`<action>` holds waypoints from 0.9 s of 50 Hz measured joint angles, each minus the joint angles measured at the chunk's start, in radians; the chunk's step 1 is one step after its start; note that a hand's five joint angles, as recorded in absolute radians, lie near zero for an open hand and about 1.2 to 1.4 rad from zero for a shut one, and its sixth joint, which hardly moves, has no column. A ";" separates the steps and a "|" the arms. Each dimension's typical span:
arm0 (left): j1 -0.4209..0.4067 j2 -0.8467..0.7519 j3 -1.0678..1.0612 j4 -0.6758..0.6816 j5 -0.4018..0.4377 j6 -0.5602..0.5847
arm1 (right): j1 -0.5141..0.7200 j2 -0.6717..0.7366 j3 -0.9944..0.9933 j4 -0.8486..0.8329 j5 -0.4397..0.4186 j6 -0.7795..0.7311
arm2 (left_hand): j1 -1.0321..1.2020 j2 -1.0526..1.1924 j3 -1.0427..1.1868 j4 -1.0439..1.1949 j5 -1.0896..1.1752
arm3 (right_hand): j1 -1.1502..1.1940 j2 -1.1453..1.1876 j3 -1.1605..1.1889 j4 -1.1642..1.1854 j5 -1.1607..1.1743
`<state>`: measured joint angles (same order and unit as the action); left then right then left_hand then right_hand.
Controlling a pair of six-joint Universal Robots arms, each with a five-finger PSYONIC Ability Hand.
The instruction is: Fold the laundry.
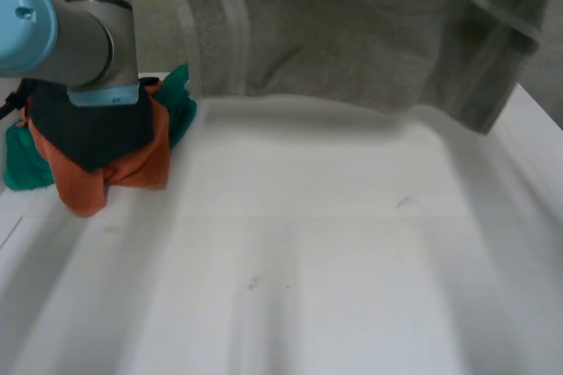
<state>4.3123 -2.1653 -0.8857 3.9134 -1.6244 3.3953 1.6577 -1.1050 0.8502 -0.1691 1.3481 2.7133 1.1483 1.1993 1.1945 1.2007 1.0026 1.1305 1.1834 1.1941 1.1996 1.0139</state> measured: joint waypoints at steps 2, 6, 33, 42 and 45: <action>0.001 0.011 -0.052 -0.010 0.004 -0.005 | -0.001 -0.003 0.022 0.029 -0.019 0.001 | 0.000 0.000 0.000 0.000 0.000 | 0.000 0.000 0.000 0.000 0.002; 0.003 0.045 -0.223 -0.034 0.018 -0.010 | -0.005 -0.002 0.111 0.150 -0.081 -0.007 | 0.000 0.000 0.000 0.000 0.000 | 0.000 0.000 0.000 0.000 0.003; 0.050 0.226 -0.798 -0.048 0.050 -0.033 | -0.108 0.196 0.439 0.270 -0.124 0.048 | 0.000 0.001 0.000 0.000 0.000 | -0.396 -0.458 -0.463 -0.476 -0.479; 0.049 0.233 -0.795 -0.057 0.049 -0.067 | -0.172 0.213 0.416 0.314 -0.129 0.244 | 0.000 0.001 0.000 0.000 0.000 | -0.329 -0.380 -0.399 -0.408 -0.403; 0.047 0.236 -0.799 -0.078 0.050 -0.070 | -0.183 0.220 0.407 0.336 -0.137 0.282 | 0.000 0.001 0.000 0.000 0.000 | -0.244 -0.296 -0.310 -0.316 -0.309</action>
<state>4.3598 -1.9290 -1.6843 3.8355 -1.5745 3.3255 1.4748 -0.8853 1.2576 0.1666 1.2114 2.9949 1.1483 1.2005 1.1947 1.2007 1.0025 0.8869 0.8869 0.8841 0.8836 0.7049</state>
